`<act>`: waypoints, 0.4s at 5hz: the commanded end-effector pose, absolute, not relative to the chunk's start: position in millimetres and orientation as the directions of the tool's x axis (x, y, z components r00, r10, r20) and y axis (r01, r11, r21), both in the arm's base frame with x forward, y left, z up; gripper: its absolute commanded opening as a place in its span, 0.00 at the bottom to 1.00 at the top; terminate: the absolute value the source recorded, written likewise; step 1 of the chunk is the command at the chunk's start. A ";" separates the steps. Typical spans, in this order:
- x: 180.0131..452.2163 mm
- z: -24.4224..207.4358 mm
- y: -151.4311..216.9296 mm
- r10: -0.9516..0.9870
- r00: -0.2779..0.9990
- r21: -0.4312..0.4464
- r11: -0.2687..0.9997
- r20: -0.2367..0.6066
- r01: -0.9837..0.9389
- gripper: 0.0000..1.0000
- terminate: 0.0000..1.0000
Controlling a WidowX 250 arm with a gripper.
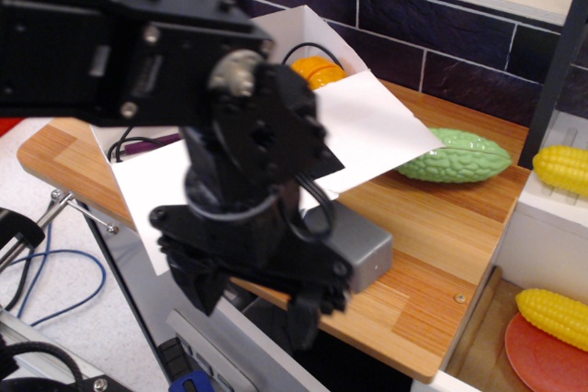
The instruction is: Close white1fbox flap
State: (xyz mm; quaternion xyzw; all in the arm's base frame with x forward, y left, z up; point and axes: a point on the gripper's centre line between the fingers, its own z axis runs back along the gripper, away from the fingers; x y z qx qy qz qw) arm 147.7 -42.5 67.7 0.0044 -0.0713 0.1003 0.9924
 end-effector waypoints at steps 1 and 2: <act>162.0 56.7 -34.2 0.364 0.859 0.012 0.919 0.360 -0.395 1.00 0.00; 171.6 60.5 -31.8 0.418 0.810 0.061 0.874 0.411 -0.482 1.00 0.00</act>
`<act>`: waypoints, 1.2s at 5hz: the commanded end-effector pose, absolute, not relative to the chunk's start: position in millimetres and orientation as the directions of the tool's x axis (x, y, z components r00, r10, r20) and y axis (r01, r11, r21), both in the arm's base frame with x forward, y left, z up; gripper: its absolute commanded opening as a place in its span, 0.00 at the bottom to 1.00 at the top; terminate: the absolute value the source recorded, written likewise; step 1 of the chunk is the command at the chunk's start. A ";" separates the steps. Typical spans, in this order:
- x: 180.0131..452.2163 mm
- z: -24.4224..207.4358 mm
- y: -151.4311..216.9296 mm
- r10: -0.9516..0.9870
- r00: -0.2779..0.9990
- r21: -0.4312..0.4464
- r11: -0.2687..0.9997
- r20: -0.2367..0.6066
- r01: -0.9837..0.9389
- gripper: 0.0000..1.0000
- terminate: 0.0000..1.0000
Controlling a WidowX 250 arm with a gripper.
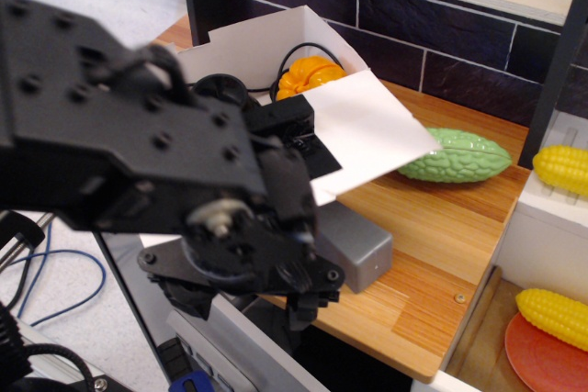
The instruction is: Close white1fbox flap
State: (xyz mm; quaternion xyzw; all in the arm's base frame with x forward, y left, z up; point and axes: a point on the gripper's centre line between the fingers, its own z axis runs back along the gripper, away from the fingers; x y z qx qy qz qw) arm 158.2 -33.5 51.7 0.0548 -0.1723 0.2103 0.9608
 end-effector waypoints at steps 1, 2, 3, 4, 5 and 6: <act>178.1 66.1 -29.3 0.424 0.782 0.097 0.850 0.458 -0.518 1.00 0.00; 182.8 83.2 -26.5 0.366 0.800 0.161 0.858 0.476 -0.489 1.00 0.00; 192.8 105.1 -21.5 0.291 0.855 0.227 0.882 0.428 -0.414 1.00 0.00; 197.8 121.5 -15.3 0.155 0.883 0.317 0.894 0.443 -0.316 1.00 0.00; 198.4 129.3 2.8 -0.011 0.944 0.365 0.924 0.329 -0.116 1.00 0.00; 204.3 133.5 26.7 -0.254 0.948 0.378 0.910 0.190 0.168 1.00 0.00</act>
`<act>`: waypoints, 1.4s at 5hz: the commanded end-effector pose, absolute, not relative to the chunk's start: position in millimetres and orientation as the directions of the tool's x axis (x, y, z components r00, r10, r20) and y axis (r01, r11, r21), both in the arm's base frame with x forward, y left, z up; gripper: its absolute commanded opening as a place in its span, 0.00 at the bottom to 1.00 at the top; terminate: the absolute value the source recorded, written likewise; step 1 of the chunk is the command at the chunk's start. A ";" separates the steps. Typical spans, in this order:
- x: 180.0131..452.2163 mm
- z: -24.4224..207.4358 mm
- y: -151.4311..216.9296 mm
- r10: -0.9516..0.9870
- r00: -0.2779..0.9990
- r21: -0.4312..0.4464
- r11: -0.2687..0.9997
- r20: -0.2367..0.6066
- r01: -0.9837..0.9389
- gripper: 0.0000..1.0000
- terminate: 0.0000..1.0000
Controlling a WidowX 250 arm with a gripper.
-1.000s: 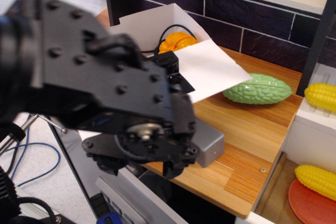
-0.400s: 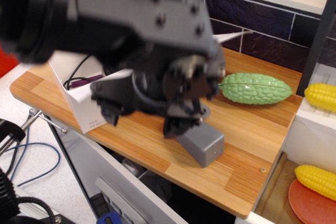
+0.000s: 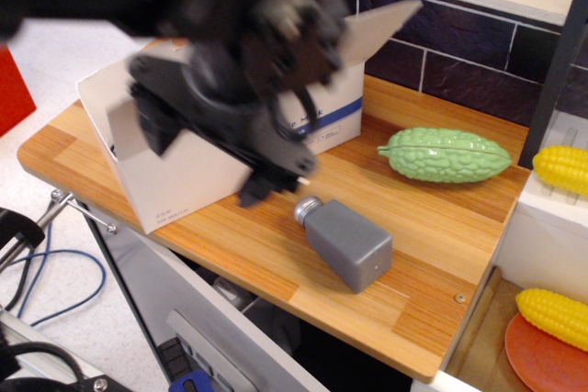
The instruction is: Close white1fbox flap
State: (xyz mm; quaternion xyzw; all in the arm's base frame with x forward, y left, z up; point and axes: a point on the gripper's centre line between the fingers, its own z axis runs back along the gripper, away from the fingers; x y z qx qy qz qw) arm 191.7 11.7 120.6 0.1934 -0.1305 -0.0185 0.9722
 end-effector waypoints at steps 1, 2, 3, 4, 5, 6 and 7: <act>215.9 138.3 50.3 -0.478 0.875 0.356 0.833 0.079 0.423 1.00 0.00; 219.8 133.5 70.8 -0.559 0.828 0.300 0.800 0.056 0.520 1.00 0.00; 219.2 121.4 90.2 -0.610 0.792 0.185 0.781 0.019 0.596 1.00 0.00; 220.2 117.3 94.3 -0.695 0.719 0.116 0.714 -0.006 0.690 1.00 0.00; 216.7 102.0 99.9 -0.726 0.687 0.045 0.687 0.012 0.725 1.00 0.00; 213.5 87.0 101.2 -0.730 0.682 0.027 0.683 0.045 0.730 1.00 0.00; 211.5 74.5 100.4 -0.720 0.690 0.028 0.693 0.070 0.721 1.00 0.00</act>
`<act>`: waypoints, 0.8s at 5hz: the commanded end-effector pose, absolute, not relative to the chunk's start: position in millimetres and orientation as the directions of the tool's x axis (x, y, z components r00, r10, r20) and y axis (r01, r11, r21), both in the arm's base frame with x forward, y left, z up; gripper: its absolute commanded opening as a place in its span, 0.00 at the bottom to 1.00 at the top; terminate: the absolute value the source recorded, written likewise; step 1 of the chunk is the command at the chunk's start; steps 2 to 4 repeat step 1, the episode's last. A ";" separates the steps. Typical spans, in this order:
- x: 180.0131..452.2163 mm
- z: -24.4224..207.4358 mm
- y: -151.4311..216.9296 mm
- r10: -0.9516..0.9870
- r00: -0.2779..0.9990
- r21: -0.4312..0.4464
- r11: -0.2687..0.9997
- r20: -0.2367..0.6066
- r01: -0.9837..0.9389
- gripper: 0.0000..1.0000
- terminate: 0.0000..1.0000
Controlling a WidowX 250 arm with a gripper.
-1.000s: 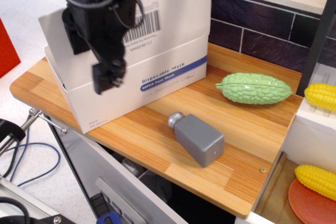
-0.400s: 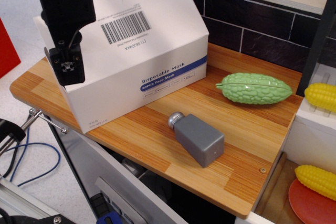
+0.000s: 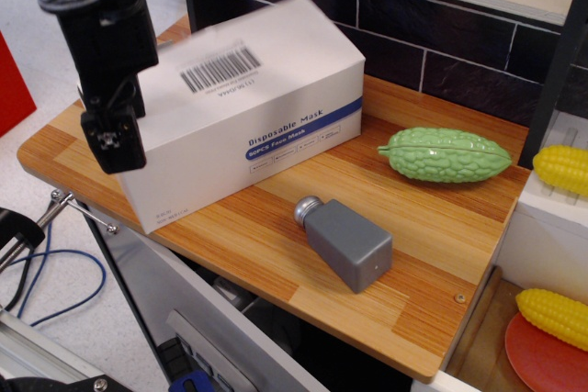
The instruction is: Close white1fbox flap
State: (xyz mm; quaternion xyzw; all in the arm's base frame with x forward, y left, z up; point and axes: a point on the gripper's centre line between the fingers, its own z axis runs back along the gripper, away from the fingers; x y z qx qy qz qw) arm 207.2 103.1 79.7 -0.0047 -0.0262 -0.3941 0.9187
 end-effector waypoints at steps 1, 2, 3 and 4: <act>211.8 80.5 98.9 -0.728 0.682 0.021 0.684 0.071 0.729 1.00 1.00; 211.8 80.5 98.9 -0.728 0.682 0.021 0.684 0.071 0.729 1.00 1.00; 211.8 80.5 98.9 -0.728 0.682 0.021 0.684 0.071 0.729 1.00 1.00; 211.8 80.5 98.9 -0.728 0.682 0.021 0.684 0.071 0.729 1.00 1.00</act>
